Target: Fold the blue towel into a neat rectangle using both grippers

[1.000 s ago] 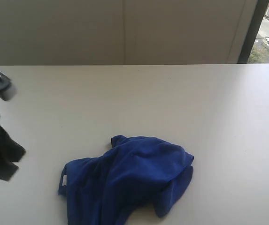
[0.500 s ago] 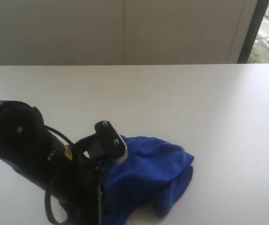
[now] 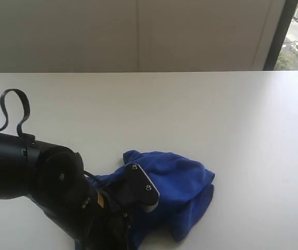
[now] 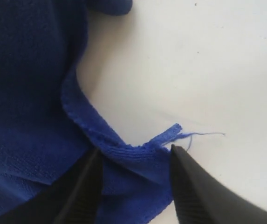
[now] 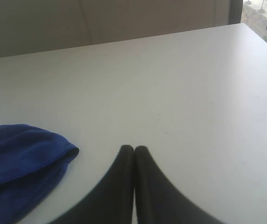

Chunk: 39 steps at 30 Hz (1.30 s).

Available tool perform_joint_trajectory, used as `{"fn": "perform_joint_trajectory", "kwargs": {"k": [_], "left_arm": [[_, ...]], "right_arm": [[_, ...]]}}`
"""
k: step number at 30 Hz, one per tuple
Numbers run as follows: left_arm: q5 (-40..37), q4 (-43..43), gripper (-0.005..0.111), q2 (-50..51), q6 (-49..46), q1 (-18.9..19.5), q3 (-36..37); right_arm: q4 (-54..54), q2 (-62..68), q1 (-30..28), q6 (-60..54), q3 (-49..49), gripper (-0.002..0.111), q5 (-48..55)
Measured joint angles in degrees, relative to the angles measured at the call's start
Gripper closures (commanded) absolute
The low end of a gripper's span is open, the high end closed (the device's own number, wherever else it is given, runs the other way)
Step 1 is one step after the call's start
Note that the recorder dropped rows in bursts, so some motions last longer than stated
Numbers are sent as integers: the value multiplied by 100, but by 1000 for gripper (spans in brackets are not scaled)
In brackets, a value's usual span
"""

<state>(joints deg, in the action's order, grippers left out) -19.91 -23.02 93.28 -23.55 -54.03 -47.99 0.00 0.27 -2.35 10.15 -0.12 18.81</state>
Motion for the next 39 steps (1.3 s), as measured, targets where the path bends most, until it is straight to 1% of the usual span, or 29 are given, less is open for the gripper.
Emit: {"fn": "perform_joint_trajectory", "kwargs": {"k": [1,5,6,7,9,11,18,23,27,28,30,31,32,33,34,37,39], "left_arm": [[0,0,55,26,99,0,0],[-14,-106,45,45,558,0,-23],[-23,-195,41,54,622,0,-50],[-62,-434,39,54,684,0,-115],[-196,-665,39,54,710,0,-206],[-239,-705,39,54,699,0,-232],[-451,-455,39,125,699,0,-231],[-463,-440,39,445,699,0,-231],[-475,-440,42,564,699,0,-247],[-475,-440,45,575,699,0,-247],[-441,-440,60,578,699,0,-247],[-427,-435,73,582,699,0,-247],[-423,-377,79,592,699,0,-247],[-423,-300,88,597,699,0,-247],[-423,-233,91,606,699,0,-247],[-423,-73,107,620,699,0,-247],[-477,177,107,620,638,0,-257]], "right_arm": [[0,0,0,0,0,108,0],[0,0,0,0,0,108,0],[0,0,0,0,0,108,0],[0,0,0,0,0,108,0],[0,0,0,0,0,108,0],[0,0,0,0,0,108,0],[0,0,0,0,0,108,0],[0,0,0,75,0,108,0],[0,0,0,96,0,108,0],[0,0,0,96,0,108,0],[0,0,0,96,0,108,0],[0,0,0,96,0,108,0],[0,0,0,107,0,108,0],[0,0,0,107,0,108,0],[0,0,0,107,0,108,0],[0,0,0,107,0,108,0],[0,0,0,107,0,108,0]]}}
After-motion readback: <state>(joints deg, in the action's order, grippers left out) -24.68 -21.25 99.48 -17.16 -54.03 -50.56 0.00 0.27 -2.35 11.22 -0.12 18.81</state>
